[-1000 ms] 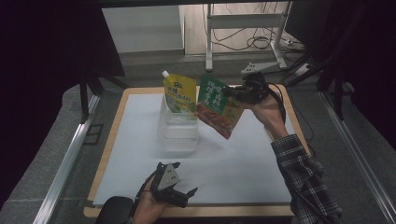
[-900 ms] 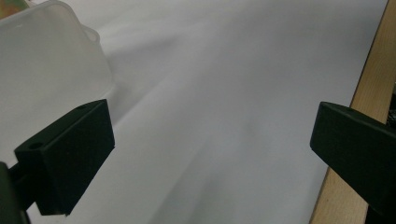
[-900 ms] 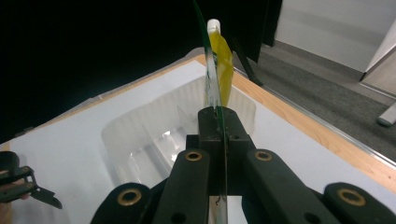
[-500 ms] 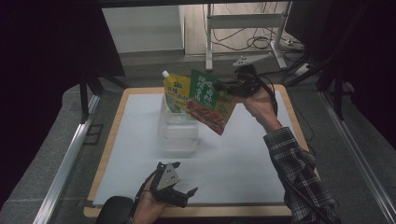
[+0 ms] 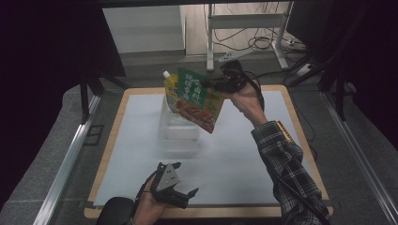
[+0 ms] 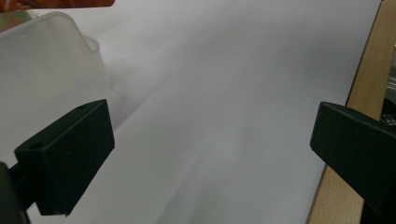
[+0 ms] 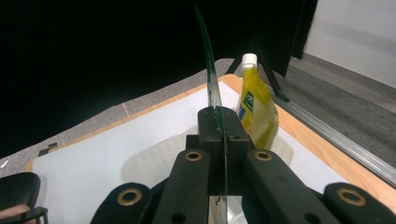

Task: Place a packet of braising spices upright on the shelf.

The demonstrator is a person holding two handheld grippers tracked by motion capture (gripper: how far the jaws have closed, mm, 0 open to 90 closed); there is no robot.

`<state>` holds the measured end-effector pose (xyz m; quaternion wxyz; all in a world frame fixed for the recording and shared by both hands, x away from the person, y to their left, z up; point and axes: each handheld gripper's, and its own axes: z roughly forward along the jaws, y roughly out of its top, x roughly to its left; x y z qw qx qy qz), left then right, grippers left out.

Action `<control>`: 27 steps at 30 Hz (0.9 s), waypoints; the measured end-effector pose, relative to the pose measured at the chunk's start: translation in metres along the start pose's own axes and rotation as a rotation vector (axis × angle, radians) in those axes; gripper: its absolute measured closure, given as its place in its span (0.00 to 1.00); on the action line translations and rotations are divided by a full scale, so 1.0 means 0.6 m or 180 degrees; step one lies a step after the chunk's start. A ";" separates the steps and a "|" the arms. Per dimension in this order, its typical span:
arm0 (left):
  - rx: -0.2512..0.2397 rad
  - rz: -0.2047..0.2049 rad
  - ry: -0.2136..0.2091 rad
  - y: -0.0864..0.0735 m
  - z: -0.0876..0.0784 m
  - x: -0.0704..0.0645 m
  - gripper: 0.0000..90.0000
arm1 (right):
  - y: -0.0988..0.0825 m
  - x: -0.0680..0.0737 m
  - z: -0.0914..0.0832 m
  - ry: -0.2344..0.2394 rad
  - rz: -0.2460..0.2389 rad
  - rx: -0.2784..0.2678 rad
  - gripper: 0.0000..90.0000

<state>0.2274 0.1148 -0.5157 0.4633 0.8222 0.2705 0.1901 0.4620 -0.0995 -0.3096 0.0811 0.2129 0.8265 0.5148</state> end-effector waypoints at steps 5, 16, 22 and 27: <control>-0.0003 0.0003 -0.0008 0.000 0.000 0.000 0.00 | 0.011 0.002 0.022 0.0029 -0.0035 0.0006 0.99; -0.0002 0.0025 -0.0019 0.001 0.000 -0.001 0.00 | 0.027 0.005 0.080 0.0089 -0.0112 0.0030 0.99; -0.0001 0.0027 -0.0022 0.000 -0.001 0.000 0.00 | 0.023 0.004 0.113 0.0125 -0.0112 0.0114 0.99; 0.0024 0.0045 -0.0031 0.000 0.000 -0.001 0.00 | 0.020 0.001 0.123 0.0153 -0.0070 0.0117 0.99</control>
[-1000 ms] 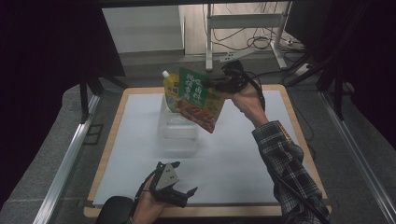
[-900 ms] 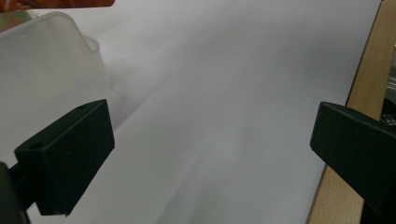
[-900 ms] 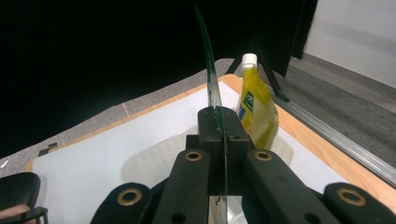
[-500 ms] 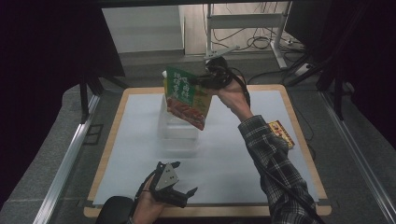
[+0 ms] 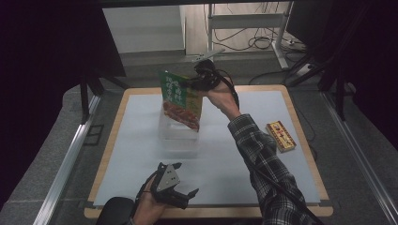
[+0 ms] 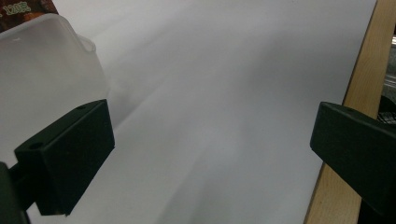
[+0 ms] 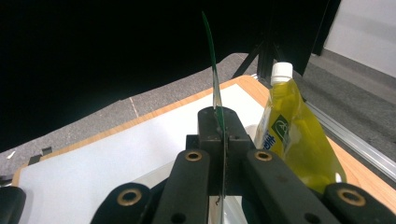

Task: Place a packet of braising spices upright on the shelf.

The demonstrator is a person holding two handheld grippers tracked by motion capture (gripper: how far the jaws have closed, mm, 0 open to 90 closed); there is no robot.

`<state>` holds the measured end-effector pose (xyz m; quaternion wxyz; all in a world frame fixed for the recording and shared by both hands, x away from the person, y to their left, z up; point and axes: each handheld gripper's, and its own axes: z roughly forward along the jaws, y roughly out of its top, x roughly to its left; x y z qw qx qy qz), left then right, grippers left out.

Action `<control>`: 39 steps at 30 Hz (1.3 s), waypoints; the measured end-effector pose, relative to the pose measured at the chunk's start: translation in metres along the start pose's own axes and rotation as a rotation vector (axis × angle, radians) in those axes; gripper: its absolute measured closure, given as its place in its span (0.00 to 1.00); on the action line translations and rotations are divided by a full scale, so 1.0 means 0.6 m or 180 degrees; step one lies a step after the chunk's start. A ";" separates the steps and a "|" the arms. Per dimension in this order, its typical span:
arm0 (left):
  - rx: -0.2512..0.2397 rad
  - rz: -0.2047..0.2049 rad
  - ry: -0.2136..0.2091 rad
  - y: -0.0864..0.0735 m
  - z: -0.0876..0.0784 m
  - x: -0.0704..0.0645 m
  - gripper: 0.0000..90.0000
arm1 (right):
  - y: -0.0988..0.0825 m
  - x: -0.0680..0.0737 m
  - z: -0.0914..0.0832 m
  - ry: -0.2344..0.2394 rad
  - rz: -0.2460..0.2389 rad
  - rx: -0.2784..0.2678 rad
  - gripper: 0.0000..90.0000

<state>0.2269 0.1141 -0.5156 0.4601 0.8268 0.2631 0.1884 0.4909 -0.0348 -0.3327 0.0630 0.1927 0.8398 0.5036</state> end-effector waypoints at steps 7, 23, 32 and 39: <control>0.0016 0.0009 0.0001 0.000 0.001 -0.001 0.00 | -0.007 -0.005 0.013 0.0033 0.0027 0.0055 0.99; 0.0070 0.0051 -0.0013 0.000 0.003 -0.003 0.00 | -0.035 -0.019 0.057 0.0049 0.0203 0.0034 0.98; 0.0091 0.0067 -0.0015 -0.001 0.005 -0.004 0.00 | -0.026 -0.005 0.053 -0.0067 0.0014 0.0073 0.75; 0.0104 0.0075 -0.0015 -0.001 0.005 -0.004 0.00 | -0.032 -0.005 0.042 -0.0223 -0.0093 0.0151 0.51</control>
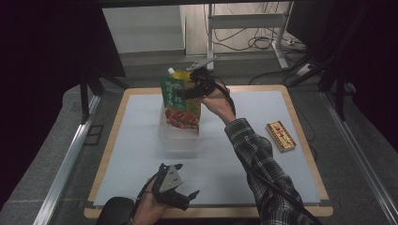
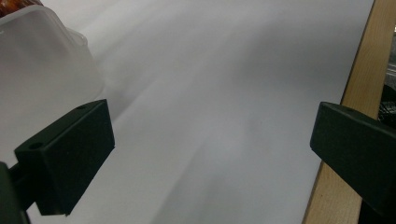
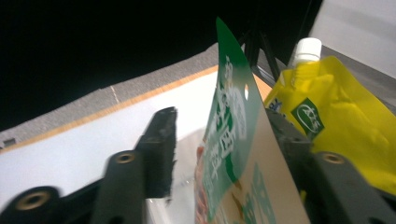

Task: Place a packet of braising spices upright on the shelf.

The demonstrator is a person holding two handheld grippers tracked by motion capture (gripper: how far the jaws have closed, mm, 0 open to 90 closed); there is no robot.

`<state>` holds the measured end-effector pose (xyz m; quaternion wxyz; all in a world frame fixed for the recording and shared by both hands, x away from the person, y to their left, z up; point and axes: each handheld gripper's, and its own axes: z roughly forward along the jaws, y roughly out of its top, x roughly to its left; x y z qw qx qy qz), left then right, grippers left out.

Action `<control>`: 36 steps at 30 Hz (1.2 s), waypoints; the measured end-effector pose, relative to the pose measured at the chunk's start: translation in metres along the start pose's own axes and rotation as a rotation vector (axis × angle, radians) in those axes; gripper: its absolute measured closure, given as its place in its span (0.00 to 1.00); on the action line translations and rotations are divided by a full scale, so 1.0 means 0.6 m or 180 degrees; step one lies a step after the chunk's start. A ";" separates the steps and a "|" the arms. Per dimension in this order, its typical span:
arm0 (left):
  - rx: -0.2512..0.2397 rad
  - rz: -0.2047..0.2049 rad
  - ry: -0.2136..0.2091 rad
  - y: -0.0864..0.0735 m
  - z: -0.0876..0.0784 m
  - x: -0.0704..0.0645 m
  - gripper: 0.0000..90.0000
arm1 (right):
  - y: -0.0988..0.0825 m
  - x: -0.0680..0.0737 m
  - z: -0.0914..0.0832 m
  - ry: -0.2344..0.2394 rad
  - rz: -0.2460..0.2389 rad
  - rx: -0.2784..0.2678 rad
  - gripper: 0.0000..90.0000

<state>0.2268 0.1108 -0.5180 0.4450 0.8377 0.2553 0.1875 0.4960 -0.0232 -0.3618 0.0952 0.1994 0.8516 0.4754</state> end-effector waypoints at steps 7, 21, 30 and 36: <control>0.0012 0.0014 -0.0009 0.000 0.001 -0.001 0.00 | -0.010 -0.007 -0.013 -0.0032 0.0119 0.0072 0.38; 0.0026 0.0057 -0.0036 0.000 0.004 -0.003 0.00 | -0.045 -0.014 -0.040 -0.0001 0.0086 0.0090 0.10; -0.0013 0.0022 -0.0090 -0.001 0.003 -0.002 0.00 | -0.066 -0.006 -0.061 -0.0072 0.0062 0.0060 0.03; -0.0012 0.0030 -0.0087 -0.001 0.003 -0.003 0.00 | -0.082 0.000 -0.077 -0.0091 0.0102 0.0046 0.02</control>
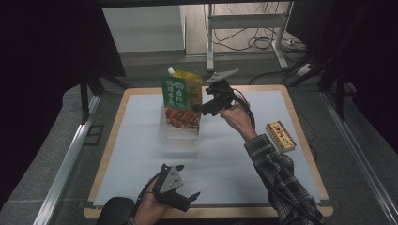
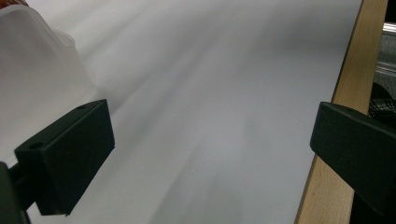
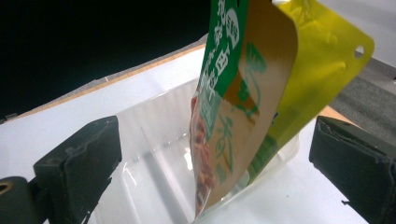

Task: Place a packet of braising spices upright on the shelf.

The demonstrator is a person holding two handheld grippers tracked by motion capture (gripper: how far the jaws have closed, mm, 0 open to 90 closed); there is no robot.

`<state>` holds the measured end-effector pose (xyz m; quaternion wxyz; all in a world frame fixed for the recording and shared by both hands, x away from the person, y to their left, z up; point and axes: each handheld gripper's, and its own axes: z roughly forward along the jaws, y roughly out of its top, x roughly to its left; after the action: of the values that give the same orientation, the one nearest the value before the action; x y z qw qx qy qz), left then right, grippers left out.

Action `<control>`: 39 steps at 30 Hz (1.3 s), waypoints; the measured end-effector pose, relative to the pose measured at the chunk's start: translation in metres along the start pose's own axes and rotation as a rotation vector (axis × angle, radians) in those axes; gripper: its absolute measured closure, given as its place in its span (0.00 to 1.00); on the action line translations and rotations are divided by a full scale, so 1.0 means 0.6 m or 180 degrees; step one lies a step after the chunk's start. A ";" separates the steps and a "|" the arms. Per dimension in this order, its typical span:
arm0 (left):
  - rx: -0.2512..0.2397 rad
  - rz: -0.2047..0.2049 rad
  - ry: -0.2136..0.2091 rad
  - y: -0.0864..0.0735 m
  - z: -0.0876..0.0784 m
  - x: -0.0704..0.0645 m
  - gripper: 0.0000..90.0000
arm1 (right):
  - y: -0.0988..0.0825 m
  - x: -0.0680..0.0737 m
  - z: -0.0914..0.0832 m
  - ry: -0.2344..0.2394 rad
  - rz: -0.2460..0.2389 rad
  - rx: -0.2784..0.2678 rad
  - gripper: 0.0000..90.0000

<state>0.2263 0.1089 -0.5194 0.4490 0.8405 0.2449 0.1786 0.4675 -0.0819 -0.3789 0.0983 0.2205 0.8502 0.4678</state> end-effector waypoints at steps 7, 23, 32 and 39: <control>0.0000 0.0007 0.0003 0.000 0.001 -0.001 0.00 | -0.021 0.003 -0.015 -0.0014 -0.0003 0.0014 0.00; 0.0013 0.0017 0.0000 0.000 0.003 -0.002 0.00 | -0.083 0.006 -0.053 -0.0077 0.0063 0.0051 0.00; 0.0013 0.0030 0.0014 0.000 0.003 -0.003 0.00 | -0.123 0.011 -0.070 -0.0162 0.0023 0.0137 0.00; 0.0006 0.0044 0.0027 0.000 0.003 -0.003 0.00 | -0.151 0.012 -0.084 -0.0204 0.0045 0.0160 0.00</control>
<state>0.2256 0.1064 -0.5202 0.4459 0.8419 0.2411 0.1850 0.4166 -0.1586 -0.4272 0.1167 0.2438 0.8565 0.4397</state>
